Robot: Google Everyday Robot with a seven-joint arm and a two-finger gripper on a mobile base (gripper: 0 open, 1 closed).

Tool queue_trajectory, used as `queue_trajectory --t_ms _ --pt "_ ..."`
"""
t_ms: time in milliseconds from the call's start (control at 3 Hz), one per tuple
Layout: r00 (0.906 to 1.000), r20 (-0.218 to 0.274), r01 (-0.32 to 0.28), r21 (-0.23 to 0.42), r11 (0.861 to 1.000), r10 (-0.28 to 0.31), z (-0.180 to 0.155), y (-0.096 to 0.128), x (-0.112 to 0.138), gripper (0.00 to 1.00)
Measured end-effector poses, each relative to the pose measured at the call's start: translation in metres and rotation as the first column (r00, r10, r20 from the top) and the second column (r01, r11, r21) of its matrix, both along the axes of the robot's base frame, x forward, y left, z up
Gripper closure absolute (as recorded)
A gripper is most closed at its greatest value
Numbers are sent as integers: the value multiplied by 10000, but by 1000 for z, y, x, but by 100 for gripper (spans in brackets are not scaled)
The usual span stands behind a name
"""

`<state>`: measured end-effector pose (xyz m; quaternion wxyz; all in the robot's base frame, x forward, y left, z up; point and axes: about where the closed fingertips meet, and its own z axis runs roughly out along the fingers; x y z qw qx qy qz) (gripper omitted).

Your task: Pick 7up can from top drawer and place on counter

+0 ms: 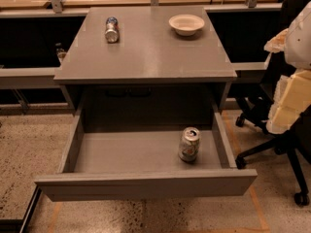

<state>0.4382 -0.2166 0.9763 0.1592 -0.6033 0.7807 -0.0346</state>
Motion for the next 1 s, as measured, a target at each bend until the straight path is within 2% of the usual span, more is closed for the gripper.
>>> queue_trajectory --t_ms 333,667,1000 --pt "9999 109 -31 25 10000 30 0 2 1 0" --pt "9988 189 -457 795 9958 443 -22 9 12 0" --pt "9972 336 -717 1603 9845 672 -51 17 33 0"
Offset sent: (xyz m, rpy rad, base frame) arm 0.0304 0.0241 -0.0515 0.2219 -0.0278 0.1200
